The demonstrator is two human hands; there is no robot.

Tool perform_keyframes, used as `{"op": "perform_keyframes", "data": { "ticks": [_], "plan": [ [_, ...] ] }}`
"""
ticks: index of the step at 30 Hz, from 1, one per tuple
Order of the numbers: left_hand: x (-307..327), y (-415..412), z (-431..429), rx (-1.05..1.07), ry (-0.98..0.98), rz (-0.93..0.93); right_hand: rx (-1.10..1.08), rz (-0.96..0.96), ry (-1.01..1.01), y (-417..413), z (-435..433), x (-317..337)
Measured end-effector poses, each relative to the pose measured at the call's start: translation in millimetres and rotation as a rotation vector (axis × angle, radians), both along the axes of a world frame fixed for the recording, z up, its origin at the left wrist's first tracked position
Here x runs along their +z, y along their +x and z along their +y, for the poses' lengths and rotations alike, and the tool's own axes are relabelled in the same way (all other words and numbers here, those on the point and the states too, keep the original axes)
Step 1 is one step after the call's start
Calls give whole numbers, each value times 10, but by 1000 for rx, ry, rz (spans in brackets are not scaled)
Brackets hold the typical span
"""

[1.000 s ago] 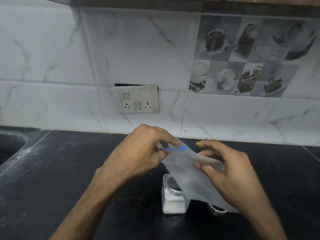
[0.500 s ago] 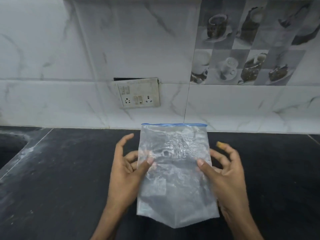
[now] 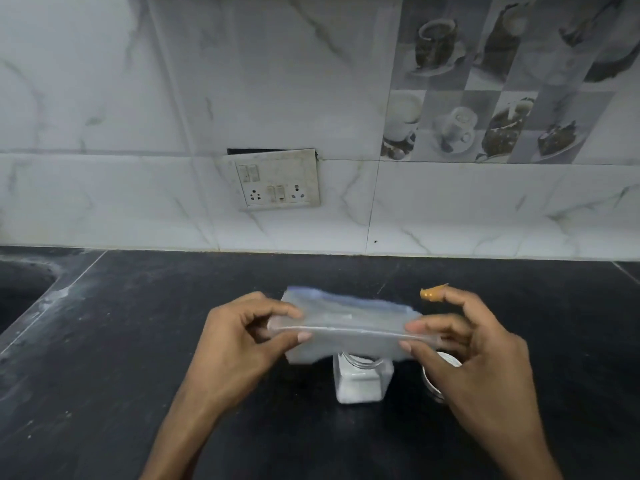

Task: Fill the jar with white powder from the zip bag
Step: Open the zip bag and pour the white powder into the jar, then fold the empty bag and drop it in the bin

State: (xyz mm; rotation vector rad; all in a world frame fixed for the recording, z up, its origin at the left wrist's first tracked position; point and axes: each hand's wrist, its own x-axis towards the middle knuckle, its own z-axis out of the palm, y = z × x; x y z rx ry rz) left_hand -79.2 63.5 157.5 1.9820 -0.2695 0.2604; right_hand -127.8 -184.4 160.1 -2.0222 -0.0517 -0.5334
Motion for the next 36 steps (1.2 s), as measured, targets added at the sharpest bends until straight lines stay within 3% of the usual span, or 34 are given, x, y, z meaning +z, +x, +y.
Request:
{"op": "perform_keyframes", "data": {
  "ticks": [4, 9, 11, 15, 18, 20, 23, 28, 32, 36],
  "plan": [
    [-33, -7, -7, -35, 55, -60, -86, -19, -404, -54, -39, 30],
    [20, -63, -109, -330, 33, -15, 29, 56, -776, -43, 74, 12],
    [39, -75, -167, -337, 38, -54, 119, 86, -657, -23, 145, 13],
    [-26, -57, -186, -140, -129, -94, 211, 189, -62, 52, 243, 38],
    [-153, -57, -158, 5, -272, 44, 176, 188, 389, 72, 330, 66],
    [-207, -63, -174, -80, -447, 224, 193, 224, 579, 85, 405, 49],
    [-240, -93, -220, -263, -531, 381, 212, 270, 680, 101, 498, -27],
    [-240, -123, -183, -265, -513, 324, 214, 281, 692, 92, 426, -121],
    [-283, -148, -113, -334, -537, 399, 217, 260, 675, 83, 388, -169],
    [-379, -179, -106, -197, -535, 275, 272, 297, 786, 69, 419, -163]
  ]
}}
